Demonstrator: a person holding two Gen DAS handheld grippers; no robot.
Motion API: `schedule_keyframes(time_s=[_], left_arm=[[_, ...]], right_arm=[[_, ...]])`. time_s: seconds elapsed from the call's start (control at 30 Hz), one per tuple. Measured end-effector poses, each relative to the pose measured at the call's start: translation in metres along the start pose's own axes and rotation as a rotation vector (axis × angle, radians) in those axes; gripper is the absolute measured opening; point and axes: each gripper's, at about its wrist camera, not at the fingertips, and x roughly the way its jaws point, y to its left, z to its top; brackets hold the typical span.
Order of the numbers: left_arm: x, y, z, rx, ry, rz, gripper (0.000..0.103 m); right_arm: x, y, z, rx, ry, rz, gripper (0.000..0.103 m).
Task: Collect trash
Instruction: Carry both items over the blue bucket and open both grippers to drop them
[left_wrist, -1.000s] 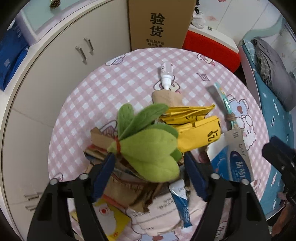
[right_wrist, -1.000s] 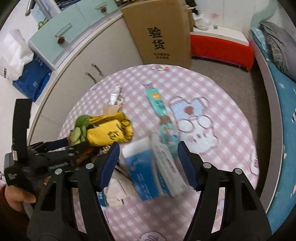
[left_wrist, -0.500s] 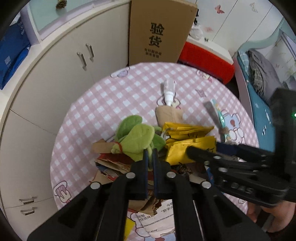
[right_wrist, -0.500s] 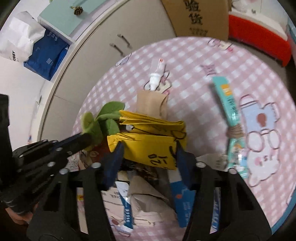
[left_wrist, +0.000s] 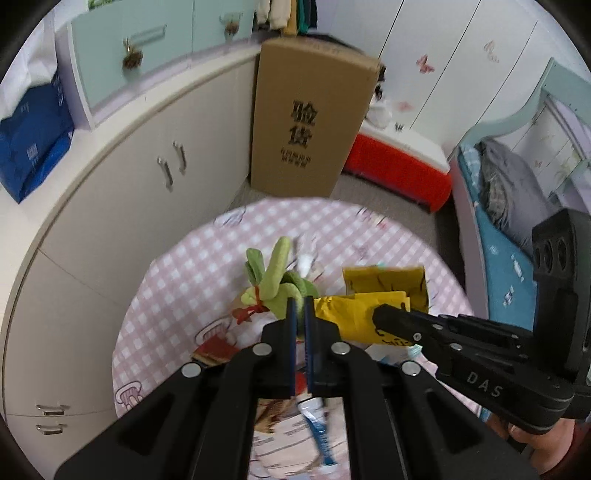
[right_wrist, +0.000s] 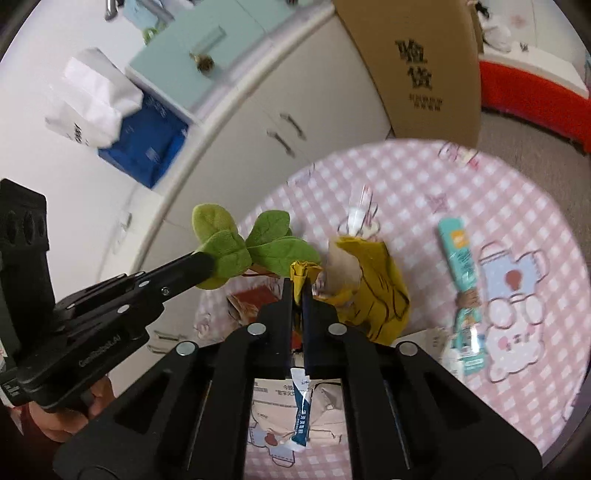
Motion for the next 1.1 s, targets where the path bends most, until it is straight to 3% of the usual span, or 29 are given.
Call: schedule_keyframes(time_s=[0.2,0.47,0.6,0.8,1.1], left_arm=[[-0.030,-0.055,0.017,0.023,-0.079,-0.041,0.003],[-0.035,-0.191,0.018,0.098,-0.098,-0.132,0.003],[-0.019,-0.261,0.008,0.142,-0.061,-0.179,0.003],[0.030,-0.365,-0.016,0.228,0.077,-0.225,0.004],[0.093,-0.440,-0.052,0.317,0.248,-0.232,0.004]], right_arm=[[-0.074,-0.033,0.004,0.027,-0.114,-0.037,0.004],[-0.177,-0.125,-0.012,0.106,-0.187,-0.125,0.004],[-0.221,-0.181,-0.030,0.151,-0.185,-0.189,0.004],[-0.268,-0.265,-0.062,0.247,-0.152,-0.272,0.004],[-0.292,-0.340,-0.101,0.359,-0.112,-0.341,0.004]])
